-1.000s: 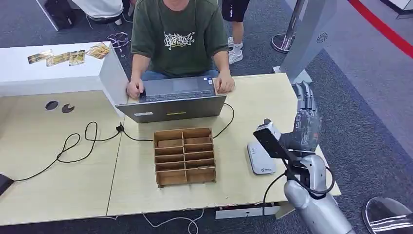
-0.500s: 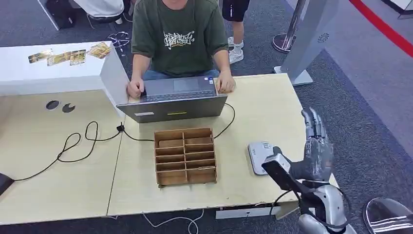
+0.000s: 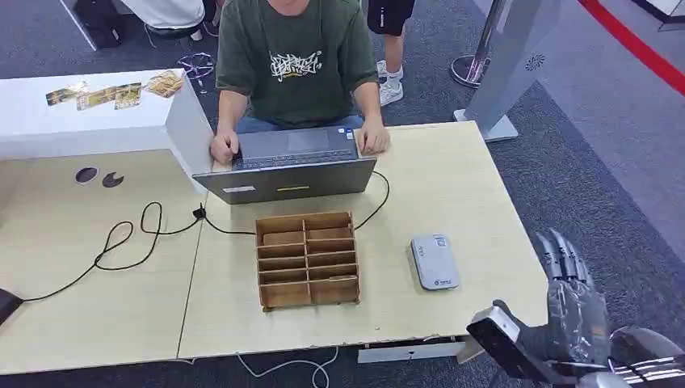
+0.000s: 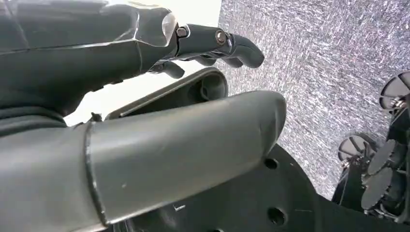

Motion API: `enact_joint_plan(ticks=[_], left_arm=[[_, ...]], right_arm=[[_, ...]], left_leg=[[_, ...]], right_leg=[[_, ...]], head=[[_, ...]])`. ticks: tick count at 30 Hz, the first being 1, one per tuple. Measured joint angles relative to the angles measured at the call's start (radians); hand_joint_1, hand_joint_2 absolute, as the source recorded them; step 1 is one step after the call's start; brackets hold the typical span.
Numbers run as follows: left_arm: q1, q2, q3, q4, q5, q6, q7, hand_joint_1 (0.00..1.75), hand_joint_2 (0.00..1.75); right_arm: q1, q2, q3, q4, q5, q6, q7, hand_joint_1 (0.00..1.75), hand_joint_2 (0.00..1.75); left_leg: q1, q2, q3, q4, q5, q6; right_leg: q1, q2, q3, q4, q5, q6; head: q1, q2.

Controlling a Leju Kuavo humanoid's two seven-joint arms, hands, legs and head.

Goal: Pass the card to the sensor for recognition and then transmit it.

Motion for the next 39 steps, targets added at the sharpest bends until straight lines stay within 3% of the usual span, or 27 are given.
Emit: enact_joint_plan(ticks=[7,11,16,23,35,39], left_arm=[[0.000,0.002,0.014,0.000,0.000,0.000,0.002,0.00,0.00],[0.000,0.002,0.018,0.000,0.000,0.000,0.003,0.00,0.00],[0.000,0.003,0.020,0.000,-0.001,0.000,0.003,0.00,0.00],[0.000,0.003,0.031,0.000,-0.011,-0.001,0.002,0.00,0.00],[0.000,0.003,0.032,0.000,-0.011,-0.001,0.002,0.00,0.00],[-0.001,0.003,0.032,0.000,-0.032,-0.001,0.001,0.00,0.00]], right_arm=[[0.073,-0.111,0.042,-0.078,-0.002,0.015,0.132,0.00,1.75],[0.096,-0.173,0.082,-0.097,-0.034,0.024,0.139,0.00,1.75],[0.102,-0.213,0.113,-0.108,-0.060,0.022,0.139,0.00,1.75],[0.034,-0.219,0.220,-0.078,-0.133,0.019,0.139,0.00,1.75],[0.019,-0.219,0.243,-0.069,-0.135,0.019,0.139,0.00,1.75],[-0.061,-0.221,0.330,-0.013,-0.205,0.023,0.129,0.00,1.75]], left_leg=[[0.000,0.000,0.000,0.000,0.000,0.000],[0.000,0.001,0.001,0.000,0.000,0.000],[0.000,0.001,0.001,0.000,0.000,0.000],[0.000,0.002,0.001,0.000,0.000,0.000],[0.000,0.002,0.001,0.000,0.000,0.000],[0.000,0.002,0.001,0.000,0.000,0.000]], right_leg=[[0.000,0.000,0.000,0.000,0.000,0.000],[0.000,0.001,0.000,0.000,0.000,0.000],[0.000,0.001,0.000,0.000,0.000,0.000],[0.000,0.001,0.000,0.000,0.000,0.000],[0.000,0.001,0.000,0.000,0.000,0.000],[0.000,0.002,0.000,0.000,0.000,0.000]], head=[[0.000,0.000],[0.000,0.000],[0.000,0.000],[0.000,0.000],[0.000,0.000],[0.000,0.000]])
